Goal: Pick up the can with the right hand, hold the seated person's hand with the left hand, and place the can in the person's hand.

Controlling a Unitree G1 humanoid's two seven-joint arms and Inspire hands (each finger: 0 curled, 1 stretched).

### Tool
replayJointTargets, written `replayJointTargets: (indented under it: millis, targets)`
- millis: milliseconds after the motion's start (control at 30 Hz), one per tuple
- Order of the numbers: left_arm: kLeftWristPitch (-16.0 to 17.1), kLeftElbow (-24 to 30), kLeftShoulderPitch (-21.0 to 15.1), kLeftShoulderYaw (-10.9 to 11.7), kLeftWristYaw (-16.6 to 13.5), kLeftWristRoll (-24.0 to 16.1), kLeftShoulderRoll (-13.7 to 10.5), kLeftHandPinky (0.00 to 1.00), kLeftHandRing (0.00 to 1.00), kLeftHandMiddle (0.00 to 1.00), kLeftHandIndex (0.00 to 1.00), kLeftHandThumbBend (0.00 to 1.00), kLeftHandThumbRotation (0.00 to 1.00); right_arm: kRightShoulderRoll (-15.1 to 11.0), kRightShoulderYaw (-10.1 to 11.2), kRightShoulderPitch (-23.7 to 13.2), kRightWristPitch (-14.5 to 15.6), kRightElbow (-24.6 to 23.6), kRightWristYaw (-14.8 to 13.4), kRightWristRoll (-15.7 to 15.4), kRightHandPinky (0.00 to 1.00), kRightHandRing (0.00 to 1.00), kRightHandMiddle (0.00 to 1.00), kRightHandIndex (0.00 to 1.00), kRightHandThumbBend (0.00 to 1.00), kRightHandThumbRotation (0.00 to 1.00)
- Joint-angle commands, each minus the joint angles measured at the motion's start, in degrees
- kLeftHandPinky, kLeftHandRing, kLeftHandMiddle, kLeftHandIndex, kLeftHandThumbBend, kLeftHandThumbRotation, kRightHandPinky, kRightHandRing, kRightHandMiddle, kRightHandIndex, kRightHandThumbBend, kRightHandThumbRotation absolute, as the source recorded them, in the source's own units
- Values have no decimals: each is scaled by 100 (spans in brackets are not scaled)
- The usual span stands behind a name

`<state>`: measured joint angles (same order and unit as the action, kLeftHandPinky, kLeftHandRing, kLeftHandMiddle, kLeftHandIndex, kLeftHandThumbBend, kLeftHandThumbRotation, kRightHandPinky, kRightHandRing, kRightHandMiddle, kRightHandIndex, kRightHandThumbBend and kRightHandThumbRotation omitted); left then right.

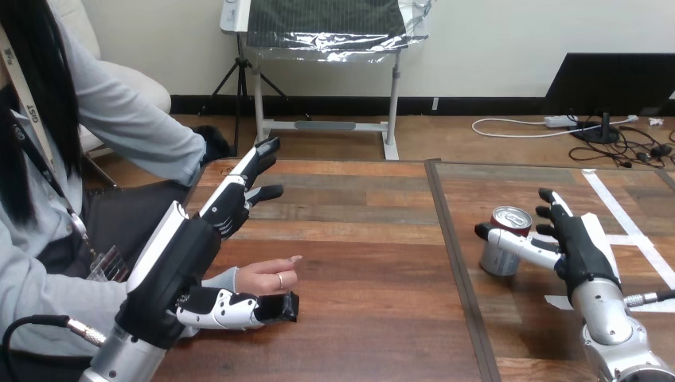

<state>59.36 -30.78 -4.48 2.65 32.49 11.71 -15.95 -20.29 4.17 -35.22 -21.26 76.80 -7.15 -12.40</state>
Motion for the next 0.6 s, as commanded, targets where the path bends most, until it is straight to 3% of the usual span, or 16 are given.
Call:
replayJointTargets:
  millis: [0, 567]
  targets:
    - [27, 348, -171, -64, 69, 174, -90, 85, 98, 100, 97, 100, 52, 9, -31, -429, -6, -59, -73, -16, 84, 91, 93, 97, 100, 44]
    - [-46, 496, -77, -74, 173, 290, -97, 84, 100, 100, 98, 100, 49, 47, -29, -391, 91, -33, -13, -7, 83, 90, 93, 97, 100, 44]
